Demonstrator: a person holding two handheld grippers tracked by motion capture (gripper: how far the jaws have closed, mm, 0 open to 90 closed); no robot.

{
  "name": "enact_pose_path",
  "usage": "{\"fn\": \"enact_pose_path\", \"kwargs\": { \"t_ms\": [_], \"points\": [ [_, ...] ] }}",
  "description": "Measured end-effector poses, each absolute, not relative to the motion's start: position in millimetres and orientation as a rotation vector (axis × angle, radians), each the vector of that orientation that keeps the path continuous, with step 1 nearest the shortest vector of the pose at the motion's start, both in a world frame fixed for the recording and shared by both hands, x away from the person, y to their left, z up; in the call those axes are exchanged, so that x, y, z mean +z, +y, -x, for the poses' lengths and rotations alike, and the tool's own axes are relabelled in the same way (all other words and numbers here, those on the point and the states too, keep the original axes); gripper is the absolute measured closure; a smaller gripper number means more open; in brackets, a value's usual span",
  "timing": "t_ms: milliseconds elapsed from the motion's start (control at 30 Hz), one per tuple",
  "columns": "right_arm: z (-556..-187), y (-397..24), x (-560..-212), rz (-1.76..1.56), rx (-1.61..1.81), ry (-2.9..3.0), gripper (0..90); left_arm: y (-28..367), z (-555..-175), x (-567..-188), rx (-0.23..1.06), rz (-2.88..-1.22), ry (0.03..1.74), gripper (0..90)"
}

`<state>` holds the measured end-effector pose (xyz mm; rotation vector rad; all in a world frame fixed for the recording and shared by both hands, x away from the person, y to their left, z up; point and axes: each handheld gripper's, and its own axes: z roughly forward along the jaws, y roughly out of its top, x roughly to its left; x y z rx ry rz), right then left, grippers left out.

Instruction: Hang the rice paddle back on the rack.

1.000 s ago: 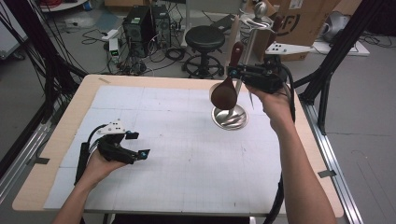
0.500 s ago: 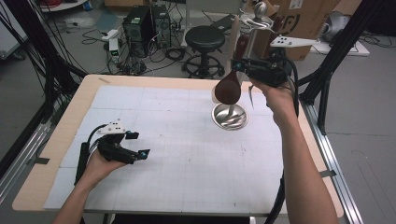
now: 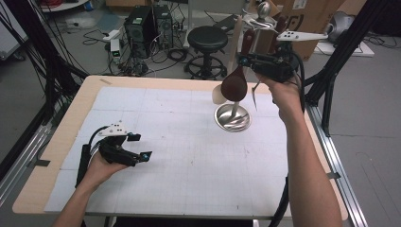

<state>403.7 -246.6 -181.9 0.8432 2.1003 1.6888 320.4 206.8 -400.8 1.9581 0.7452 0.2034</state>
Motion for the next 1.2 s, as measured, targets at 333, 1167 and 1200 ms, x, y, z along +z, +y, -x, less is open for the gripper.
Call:
{"fn": "enact_pose_path", "kwargs": {
  "t_ms": [333, 1167, 1200],
  "points": [
    [-408, -248, -178, -0.863, 1.677, 2.097, 75.9, 206, -320, -401, 0.203, -1.954, 0.746, 12.3],
    [-416, -250, -179, -0.911, 1.648, 2.071, 75.7, 206, -320, -401, 0.203, -1.957, 0.743, 12.4],
    [-416, -250, -179, -0.913, 1.648, 2.070, 75.6, 206, -320, -401, 0.203, -1.958, 0.743, 12.3]
  ]
}}
